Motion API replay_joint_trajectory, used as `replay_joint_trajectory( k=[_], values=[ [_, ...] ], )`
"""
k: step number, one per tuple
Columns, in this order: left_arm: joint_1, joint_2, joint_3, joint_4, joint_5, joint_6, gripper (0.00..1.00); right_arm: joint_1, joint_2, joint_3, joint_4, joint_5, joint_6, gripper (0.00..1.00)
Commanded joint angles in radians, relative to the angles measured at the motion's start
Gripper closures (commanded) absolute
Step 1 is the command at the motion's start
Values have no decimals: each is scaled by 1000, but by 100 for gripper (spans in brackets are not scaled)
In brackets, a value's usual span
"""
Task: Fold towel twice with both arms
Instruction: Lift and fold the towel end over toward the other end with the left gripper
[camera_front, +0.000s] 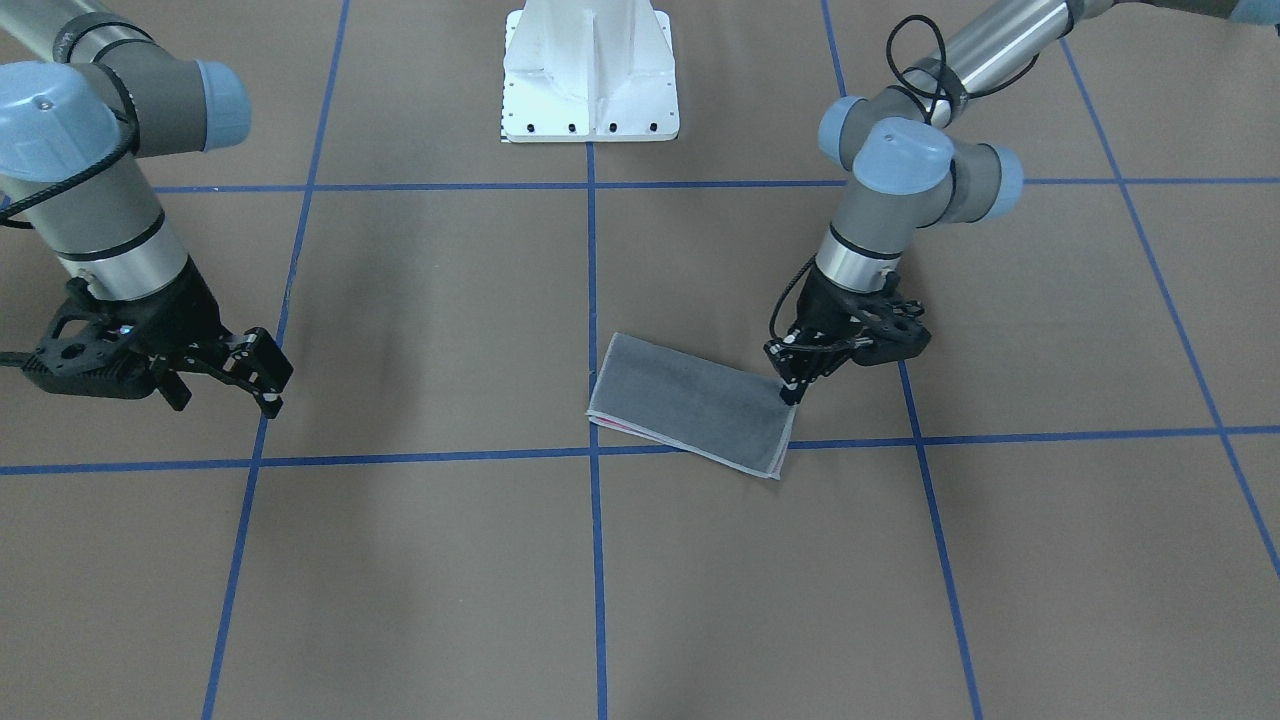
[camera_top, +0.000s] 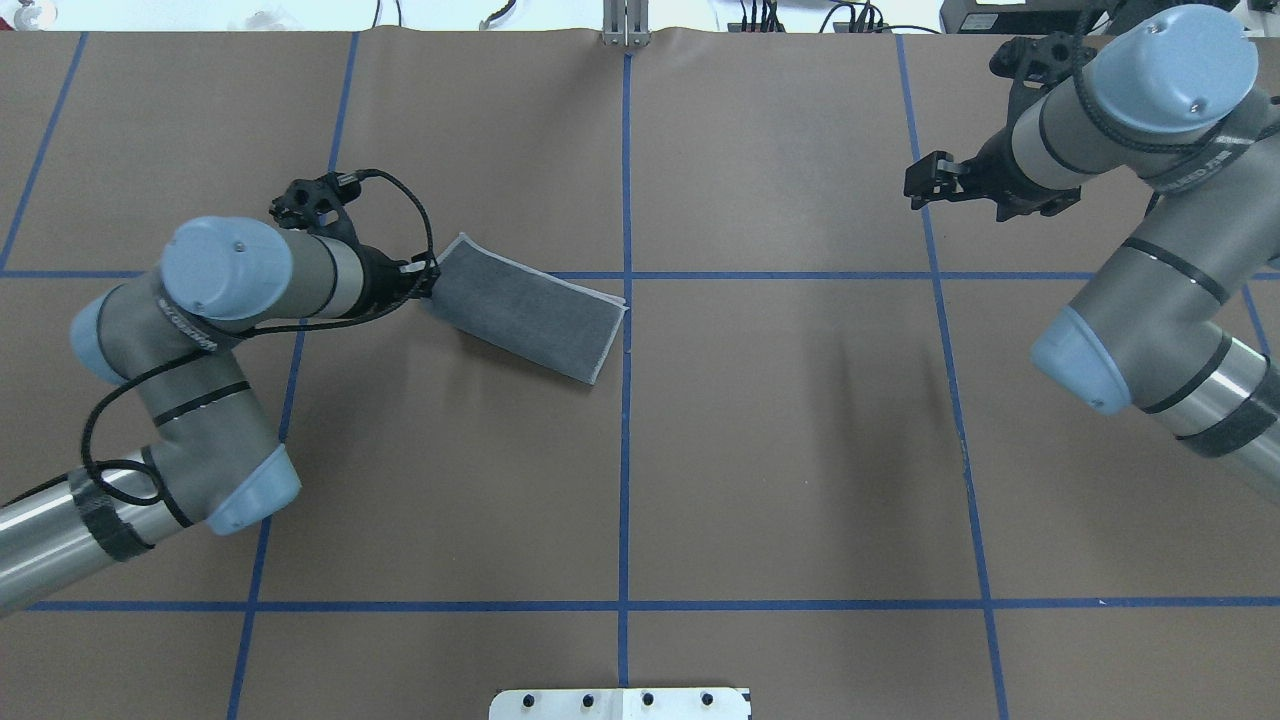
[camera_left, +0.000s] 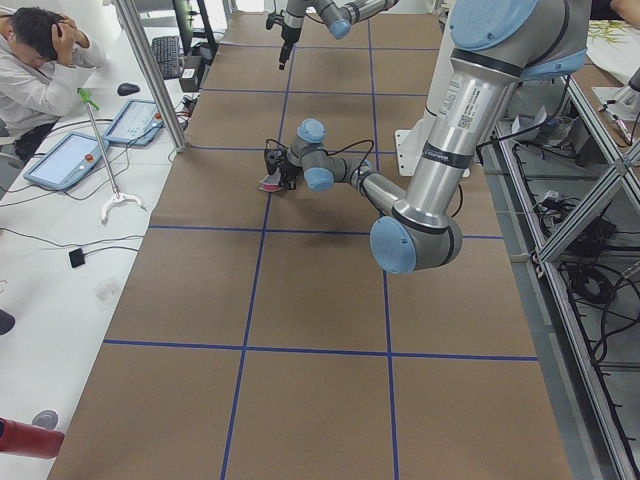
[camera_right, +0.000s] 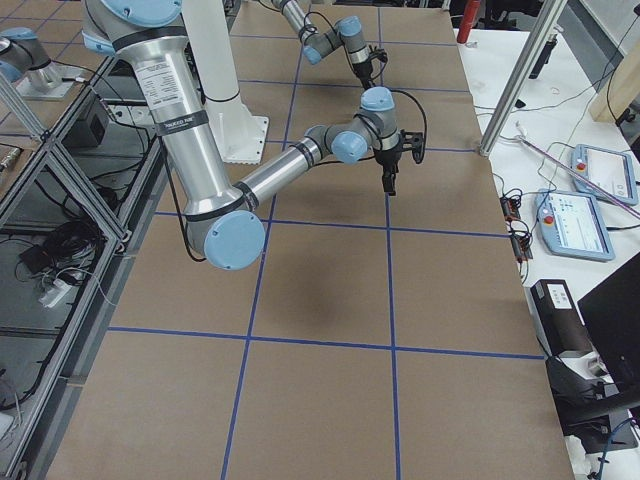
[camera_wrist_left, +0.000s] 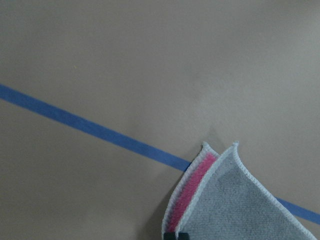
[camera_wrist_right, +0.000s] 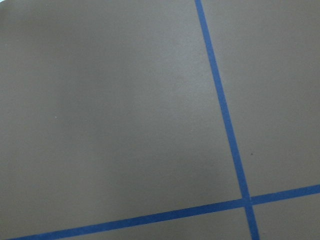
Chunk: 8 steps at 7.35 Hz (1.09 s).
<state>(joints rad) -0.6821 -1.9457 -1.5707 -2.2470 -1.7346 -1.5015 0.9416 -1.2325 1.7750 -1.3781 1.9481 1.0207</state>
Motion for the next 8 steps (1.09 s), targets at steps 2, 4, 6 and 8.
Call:
replay_joint_trajectory(
  k=[2, 4, 6, 8],
  values=[
    [-88, 152, -38, -97, -46, 107, 100, 107, -84, 0, 4, 74, -180, 1],
    [-77, 151, -98, -91, -37, 95, 100, 108, -84, 0, 4, 72, -180, 1],
    [-7, 107, -97, -85, 27, 93, 100, 109, -84, 0, 5, 72, -179, 1],
    [71, 0, -89, 1, 82, 93, 100, 115, -84, 0, 5, 72, -179, 1]
  ],
)
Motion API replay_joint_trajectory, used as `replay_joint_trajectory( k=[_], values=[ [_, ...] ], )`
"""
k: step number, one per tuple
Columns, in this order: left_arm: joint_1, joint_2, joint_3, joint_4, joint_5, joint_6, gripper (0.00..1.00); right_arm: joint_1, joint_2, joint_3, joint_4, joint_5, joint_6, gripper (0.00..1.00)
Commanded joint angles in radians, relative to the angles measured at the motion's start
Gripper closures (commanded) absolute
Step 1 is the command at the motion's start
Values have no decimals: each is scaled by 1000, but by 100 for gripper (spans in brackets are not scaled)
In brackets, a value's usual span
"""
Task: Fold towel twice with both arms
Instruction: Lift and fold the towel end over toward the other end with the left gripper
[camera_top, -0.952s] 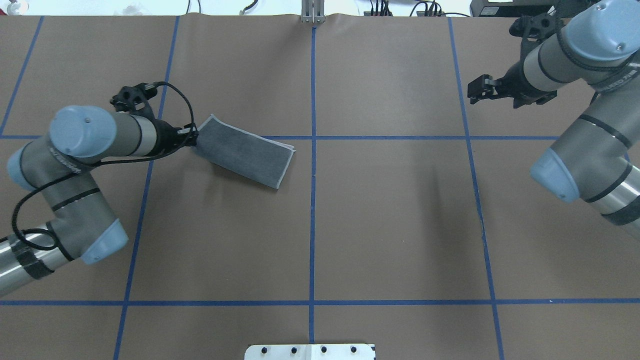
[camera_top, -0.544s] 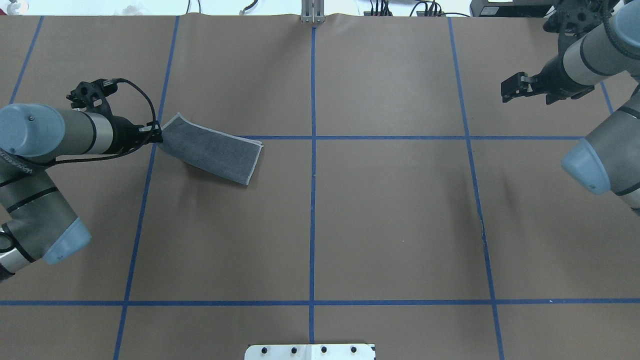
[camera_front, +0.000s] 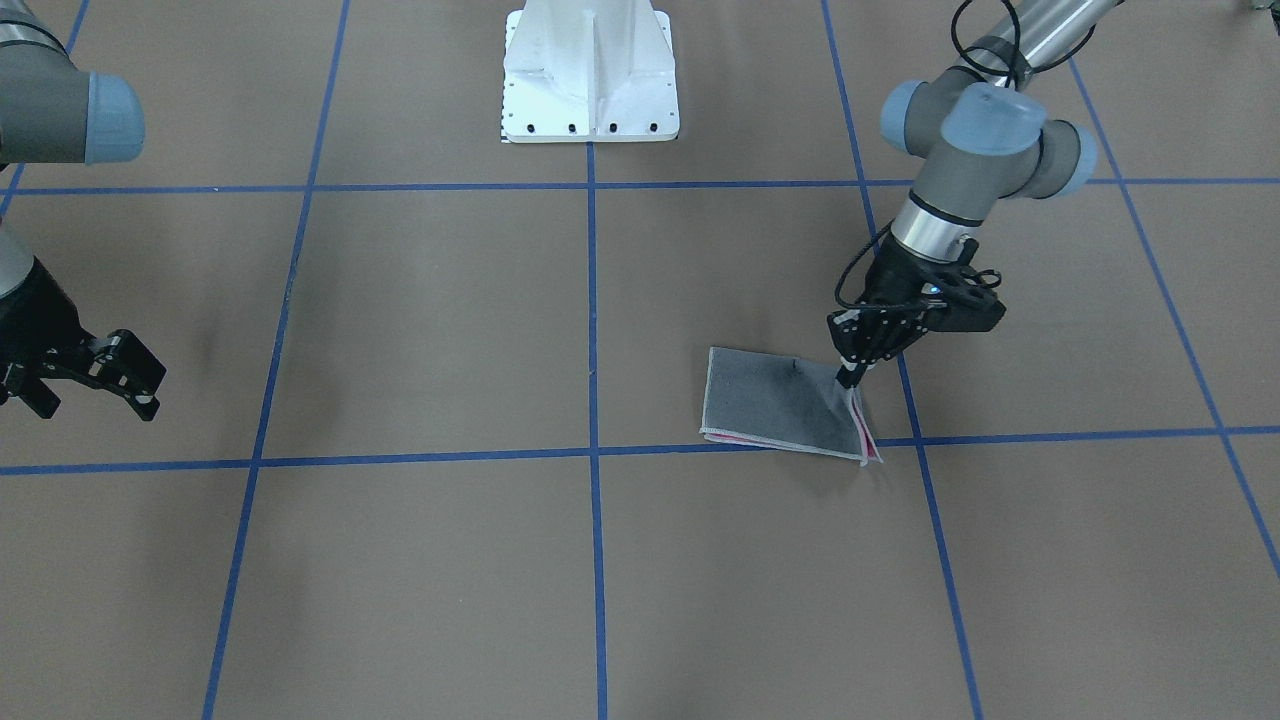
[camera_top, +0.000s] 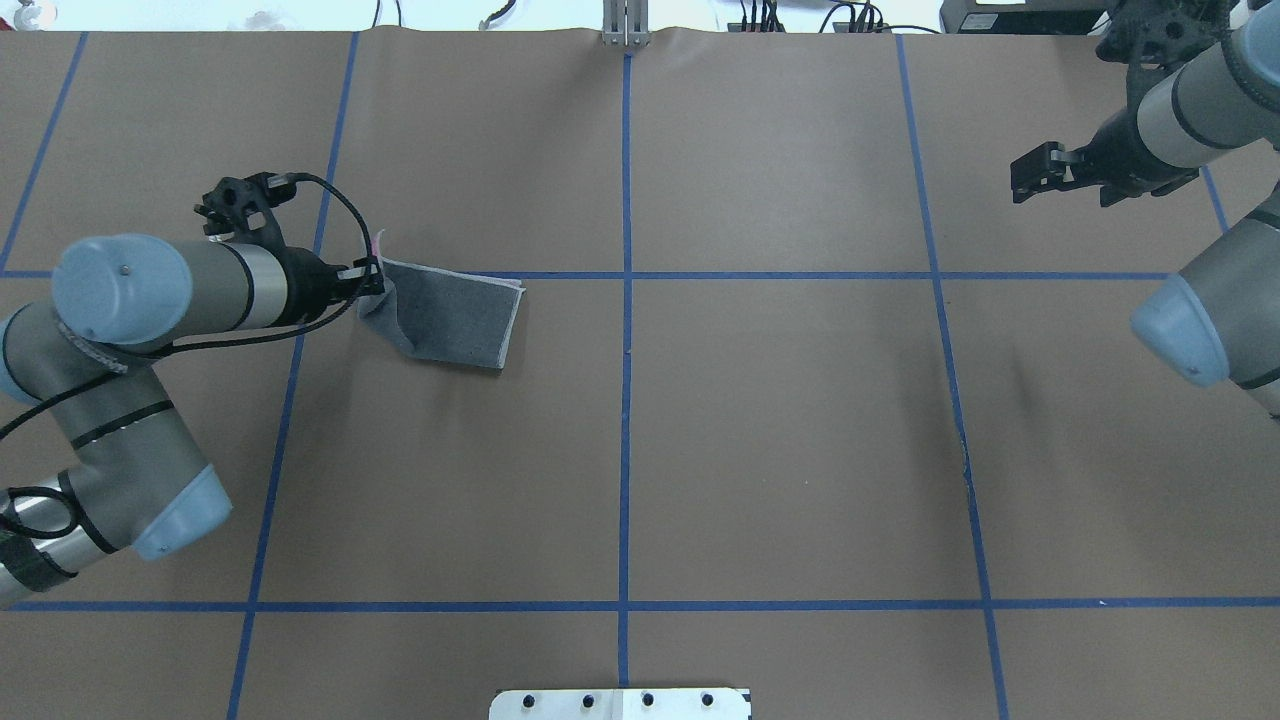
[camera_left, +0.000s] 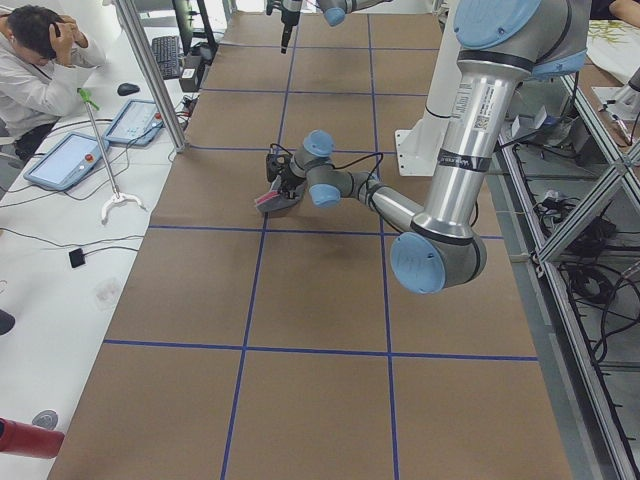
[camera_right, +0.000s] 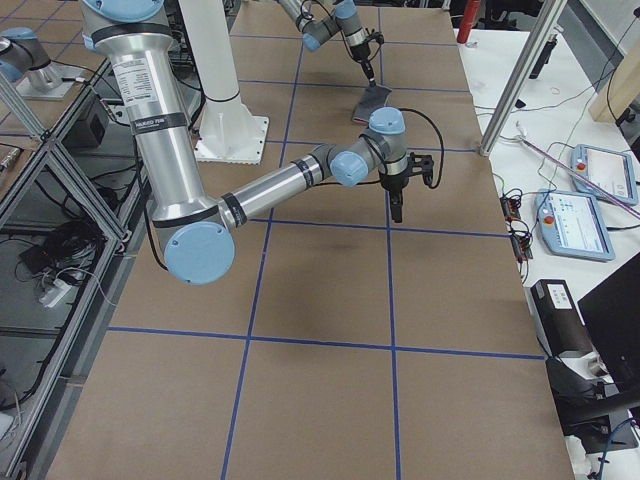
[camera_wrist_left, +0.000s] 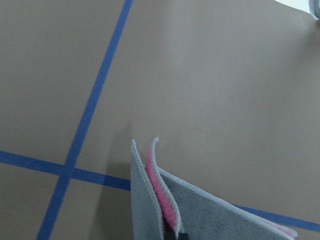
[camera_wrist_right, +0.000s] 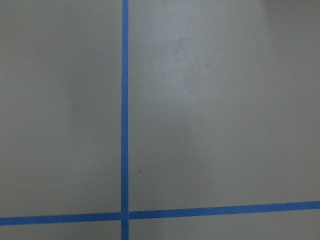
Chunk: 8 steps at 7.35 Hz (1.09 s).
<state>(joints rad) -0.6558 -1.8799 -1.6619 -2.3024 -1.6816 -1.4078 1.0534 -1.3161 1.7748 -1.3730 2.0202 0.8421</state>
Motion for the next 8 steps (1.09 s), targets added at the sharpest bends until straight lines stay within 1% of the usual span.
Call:
replay_joint_trajectory(
  k=[1, 2, 3, 5, 6, 7, 8],
  values=[
    [74, -118, 5, 114, 46, 0, 100, 4, 0, 0, 0, 0, 2, 1],
    [109, -142, 7, 123, 75, 0, 100, 7, 0, 0, 0, 0, 2, 1],
    [131, -162, 8, 126, 79, 0, 100, 7, 0, 0, 0, 0, 2, 1],
    [154, -171, 14, 126, 88, 1, 100, 8, -2, 0, 0, 0, 2, 1],
    [160, -171, 19, 126, 108, 3, 100, 8, -2, 0, 0, 0, 3, 1],
    [162, -171, 16, 126, 106, 1, 59, 7, 0, 0, 0, 0, 3, 1],
    [160, -174, 13, 126, 108, 0, 1, 7, 0, 0, 0, 0, 2, 1]
  ],
)
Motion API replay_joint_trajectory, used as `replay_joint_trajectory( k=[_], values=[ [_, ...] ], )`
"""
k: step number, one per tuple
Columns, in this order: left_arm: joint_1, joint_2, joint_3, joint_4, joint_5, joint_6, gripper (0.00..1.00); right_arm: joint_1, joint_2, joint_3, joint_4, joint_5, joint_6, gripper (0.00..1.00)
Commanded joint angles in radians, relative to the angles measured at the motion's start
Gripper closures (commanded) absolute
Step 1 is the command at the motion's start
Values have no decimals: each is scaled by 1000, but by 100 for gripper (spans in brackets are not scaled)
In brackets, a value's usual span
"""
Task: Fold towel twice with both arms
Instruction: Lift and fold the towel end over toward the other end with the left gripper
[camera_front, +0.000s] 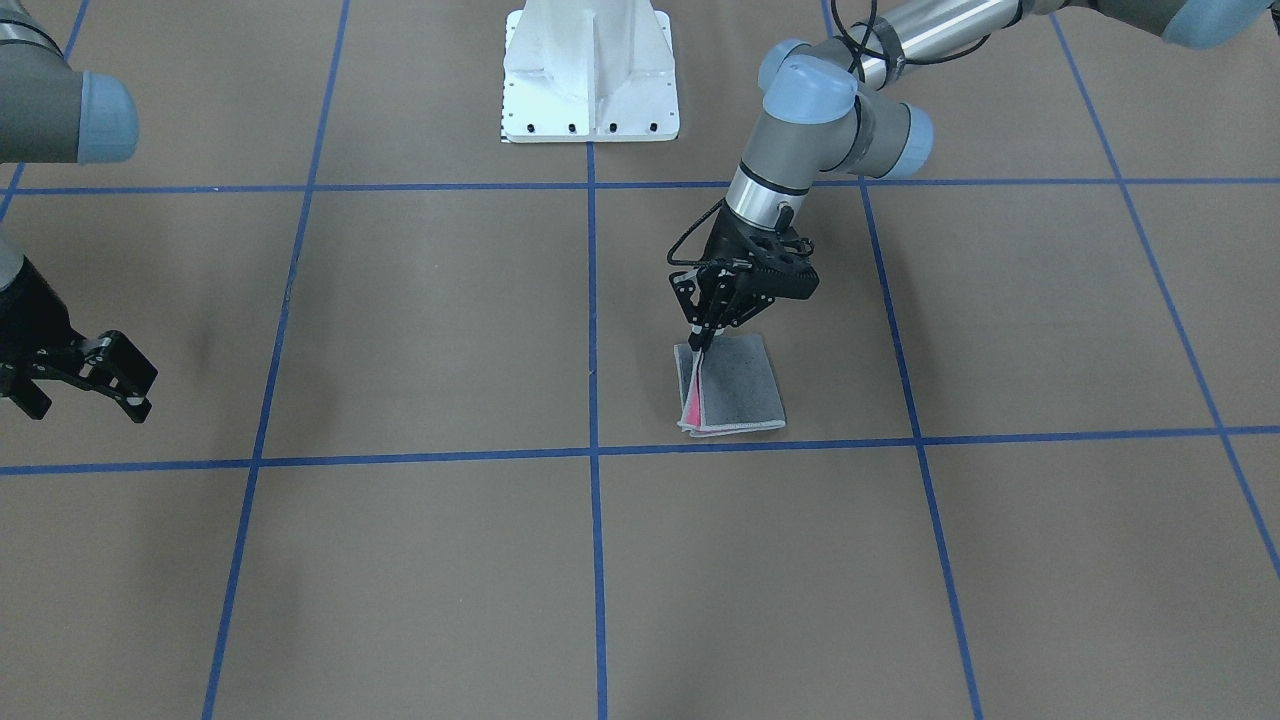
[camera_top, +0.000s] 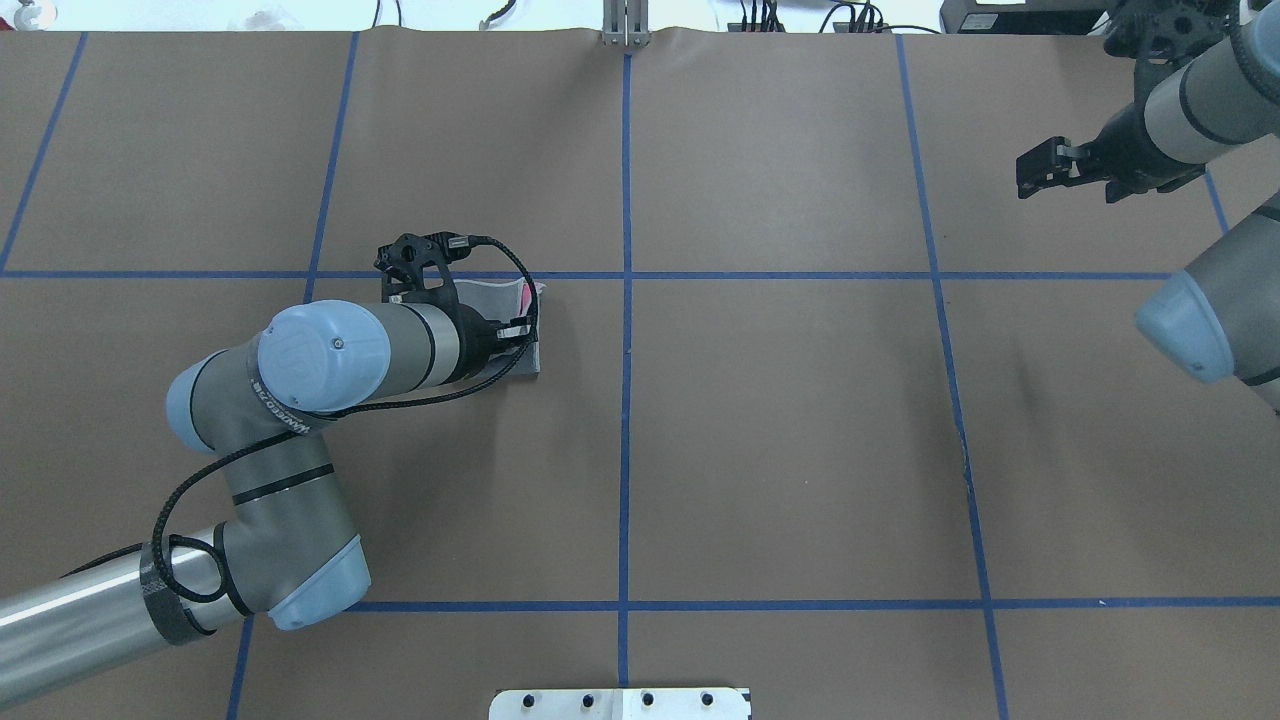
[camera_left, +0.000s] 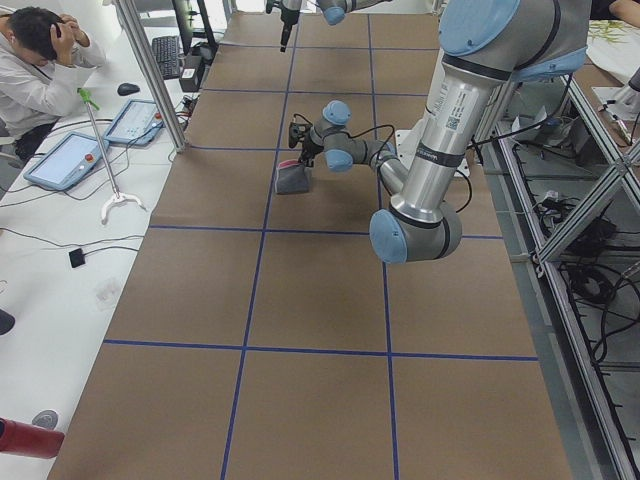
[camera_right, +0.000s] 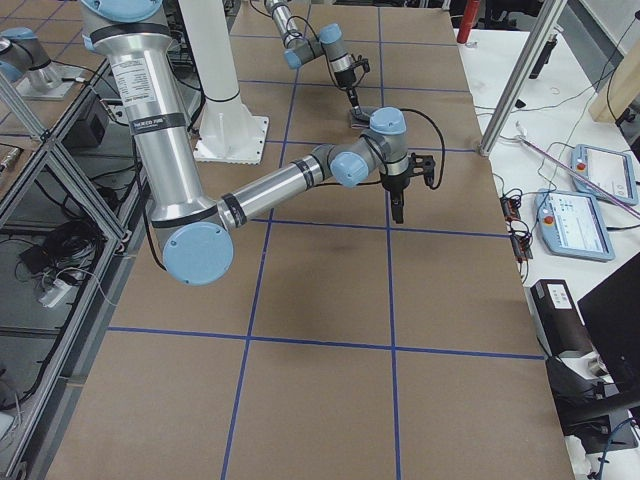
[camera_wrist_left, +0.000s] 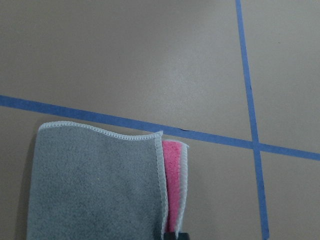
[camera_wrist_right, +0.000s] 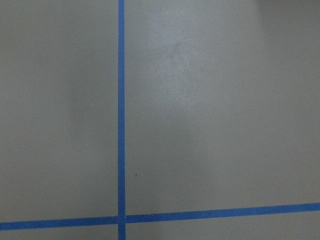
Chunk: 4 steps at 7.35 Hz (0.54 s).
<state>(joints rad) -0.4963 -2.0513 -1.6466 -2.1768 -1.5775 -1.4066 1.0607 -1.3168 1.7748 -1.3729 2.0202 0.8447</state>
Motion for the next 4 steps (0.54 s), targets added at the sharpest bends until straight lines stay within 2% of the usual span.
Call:
replay_joint_trajectory(
  k=[1, 2, 3, 4],
  values=[
    [1, -4, -5, 0, 2, 1, 0, -1, -1, 0, 0, 2, -1, 1],
    [-10, -3, -10, 5, -9, 17, 0, 7, -1, 0, -2, 17, -4, 1],
    [-46, -4, -34, 87, -65, 109, 0, 34, -2, 0, -6, 46, -22, 1],
    [-98, 8, -104, 207, -123, 220, 0, 65, -15, -11, -9, 66, -89, 1]
  ],
)
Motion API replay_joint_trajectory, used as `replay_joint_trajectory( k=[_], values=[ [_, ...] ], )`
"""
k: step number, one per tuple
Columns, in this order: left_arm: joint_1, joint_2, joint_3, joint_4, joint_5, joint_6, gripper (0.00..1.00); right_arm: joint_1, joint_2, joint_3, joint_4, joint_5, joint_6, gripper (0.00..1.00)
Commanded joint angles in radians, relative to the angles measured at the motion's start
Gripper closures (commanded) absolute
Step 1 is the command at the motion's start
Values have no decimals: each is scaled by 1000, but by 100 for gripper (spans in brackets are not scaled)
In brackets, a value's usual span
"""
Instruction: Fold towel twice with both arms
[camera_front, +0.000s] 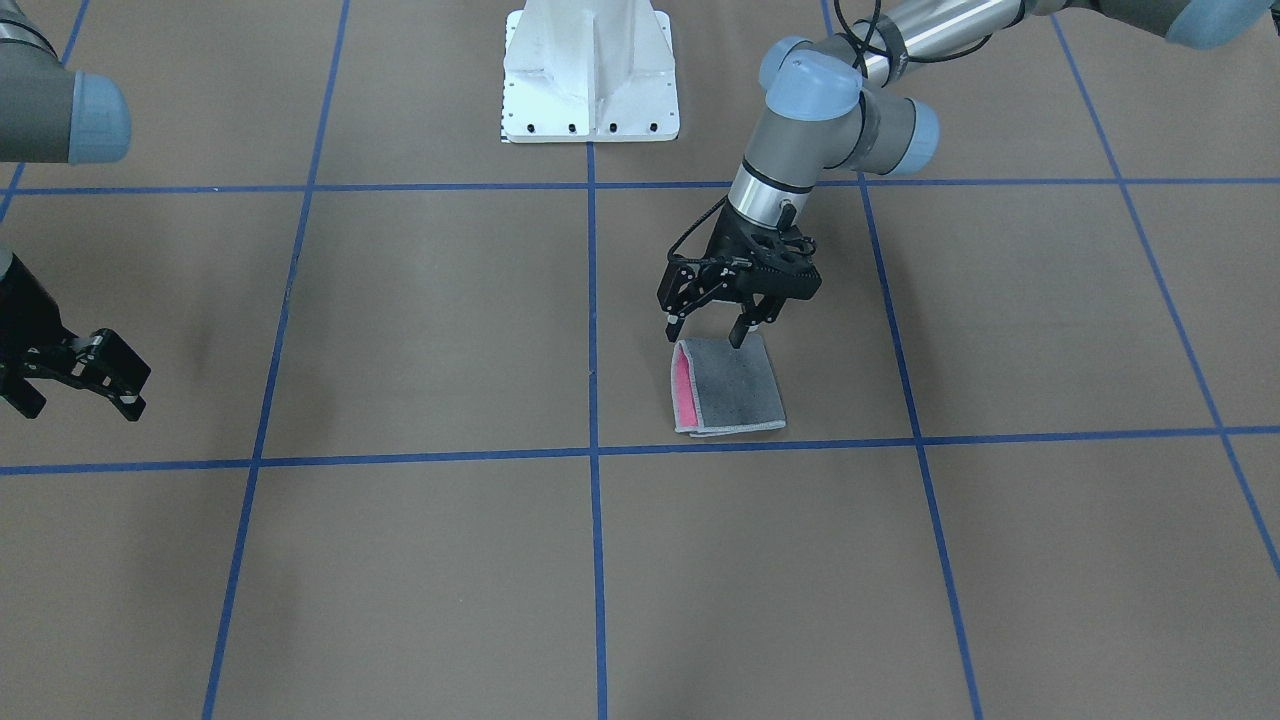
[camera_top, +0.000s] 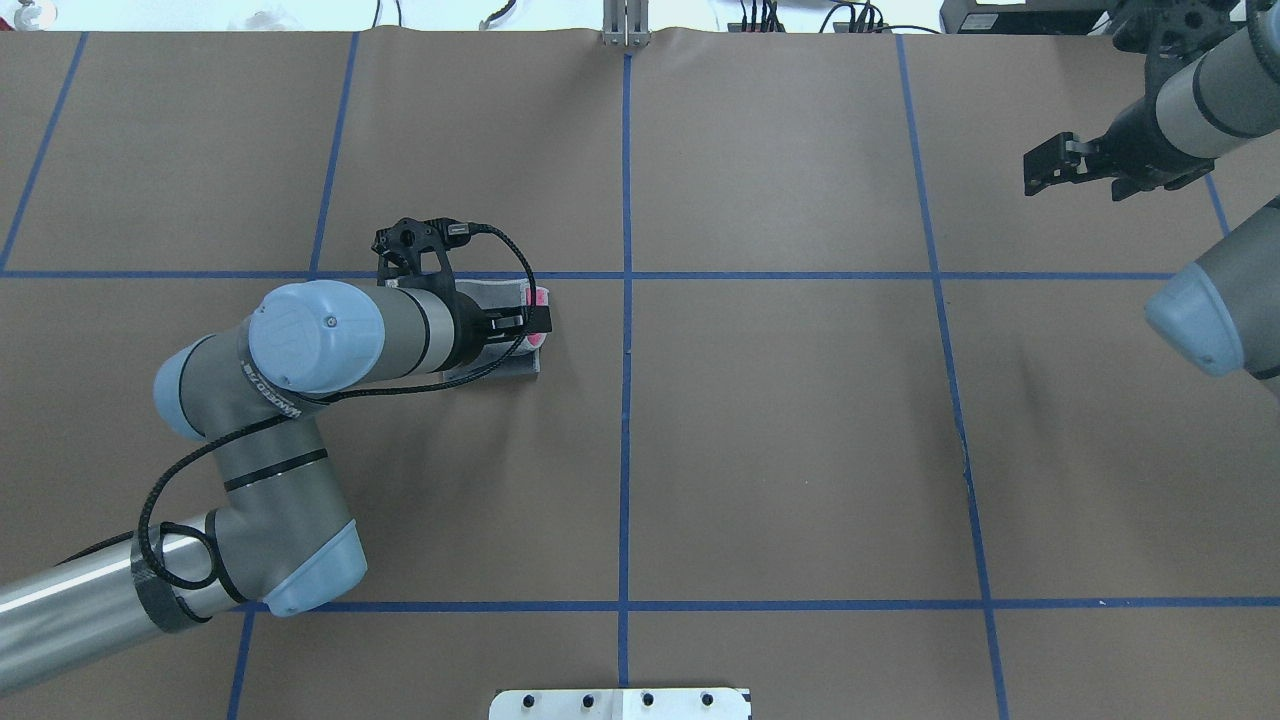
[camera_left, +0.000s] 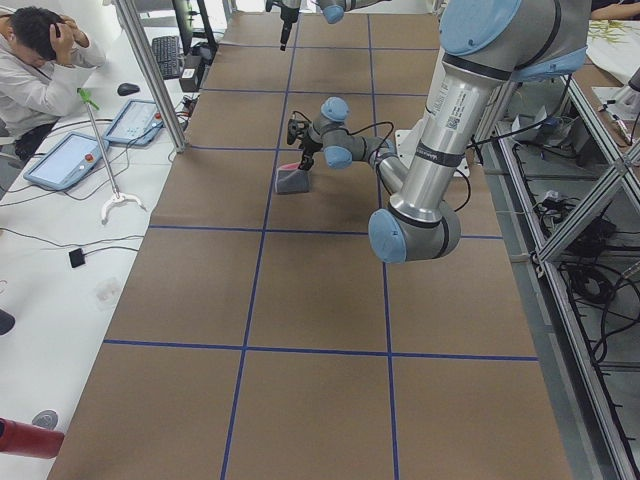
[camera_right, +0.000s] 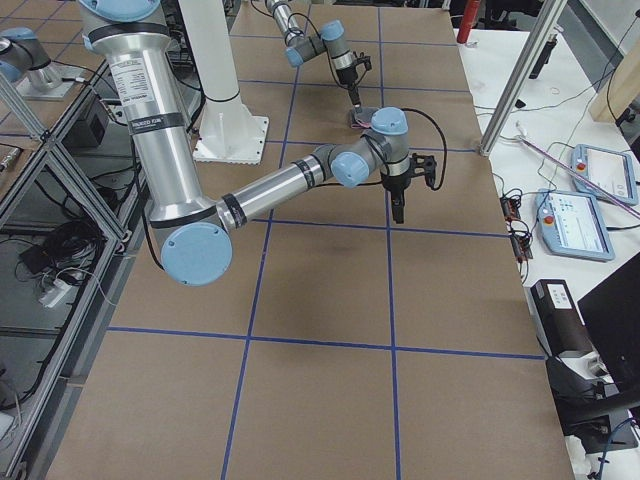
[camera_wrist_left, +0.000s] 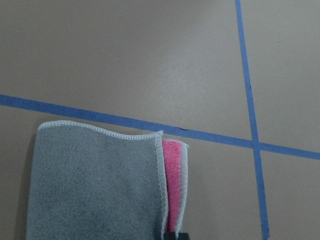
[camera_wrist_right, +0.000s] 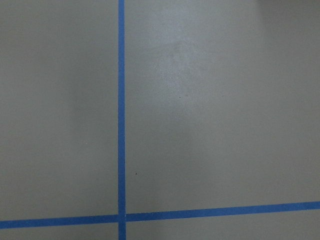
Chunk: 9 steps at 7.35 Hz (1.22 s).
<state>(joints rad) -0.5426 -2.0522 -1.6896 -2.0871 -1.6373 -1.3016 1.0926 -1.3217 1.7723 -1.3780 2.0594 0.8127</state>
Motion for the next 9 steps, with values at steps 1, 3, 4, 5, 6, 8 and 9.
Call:
replay_joint_trajectory(
  k=[1, 3, 4, 5, 6, 8, 9],
  values=[
    [-112, 27, -123, 253, -123, 224, 0, 85, -42, -16, -4, 56, -145, 1],
    [-259, 105, -235, 460, -226, 533, 0, 224, -143, -22, -25, 123, -388, 1],
    [-358, 175, -267, 488, -301, 697, 0, 300, -186, -22, -64, 140, -541, 1],
    [-475, 254, -272, 490, -391, 884, 0, 376, -224, -22, -117, 166, -695, 1],
    [-584, 314, -265, 492, -451, 1032, 0, 441, -269, -24, -151, 183, -816, 1],
    [-760, 412, -216, 492, -548, 1242, 0, 516, -319, -59, -177, 222, -880, 1],
    [-846, 476, -197, 490, -599, 1362, 0, 518, -330, -85, -171, 217, -880, 1]
  ],
)
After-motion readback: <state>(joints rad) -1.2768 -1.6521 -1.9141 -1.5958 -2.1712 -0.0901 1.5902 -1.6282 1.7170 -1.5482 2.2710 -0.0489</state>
